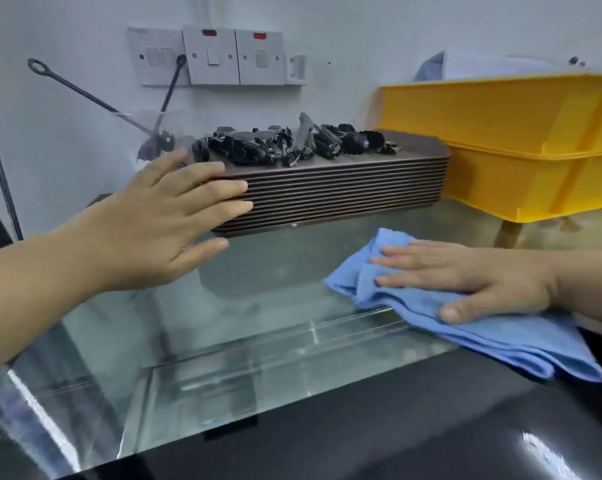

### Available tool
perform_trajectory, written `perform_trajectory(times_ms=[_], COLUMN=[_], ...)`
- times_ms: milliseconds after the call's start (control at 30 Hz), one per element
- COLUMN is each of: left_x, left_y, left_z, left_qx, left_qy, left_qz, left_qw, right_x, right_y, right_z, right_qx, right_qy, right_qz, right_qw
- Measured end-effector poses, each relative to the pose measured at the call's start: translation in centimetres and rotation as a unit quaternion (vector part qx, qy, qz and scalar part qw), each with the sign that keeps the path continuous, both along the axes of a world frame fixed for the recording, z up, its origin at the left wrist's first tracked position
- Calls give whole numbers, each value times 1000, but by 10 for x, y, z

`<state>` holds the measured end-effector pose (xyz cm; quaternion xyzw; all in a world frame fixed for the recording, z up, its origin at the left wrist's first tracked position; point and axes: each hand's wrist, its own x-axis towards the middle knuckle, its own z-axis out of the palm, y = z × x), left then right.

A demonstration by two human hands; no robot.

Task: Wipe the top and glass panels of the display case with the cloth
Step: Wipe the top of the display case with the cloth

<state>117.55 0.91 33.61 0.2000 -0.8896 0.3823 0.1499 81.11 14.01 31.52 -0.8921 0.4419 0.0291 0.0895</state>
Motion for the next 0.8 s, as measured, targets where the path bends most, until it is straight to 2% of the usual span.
perform_trajectory(times_ms=[67,167,267,333,400,467,533,600,667,733,800], left_x=[-21,-52,-75,-80,-81,-80,-81,-89,-106,-132,-163], left_y=[-11,-36,-58,-66,-68,-65,-60,-52,-46,-45,-48], left_z=[10,21,19,17,17,17,17,18,20,23,27], left_qx=[-18,-24,-21,1,26,24,16,8,-9,-22,-25], left_qy=[-8,-50,-69,-69,-60,-52,-39,-11,0,-19,-45], left_qz=[-2,7,6,-11,-24,-31,-28,-23,-27,-34,-37], left_qw=[1000,998,997,998,998,998,999,1000,1000,999,998], right_x=[3,39,57,37,0,-32,-43,-42,-24,4,20], right_y=[-33,-54,-13,17,25,11,-12,-34,-44,-33,-9], right_z=[4,-1,-10,-9,-4,-1,1,1,-1,-3,-7], right_qx=[14,-20,-51,-52,-43,-26,-6,7,-11,-21,-22], right_qy=[13,59,42,8,7,2,-3,30,63,68,43], right_qz=[-49,-68,33,126,157,120,32,-75,-121,-82,8], right_qw=[999,996,997,991,987,992,999,997,991,994,999])
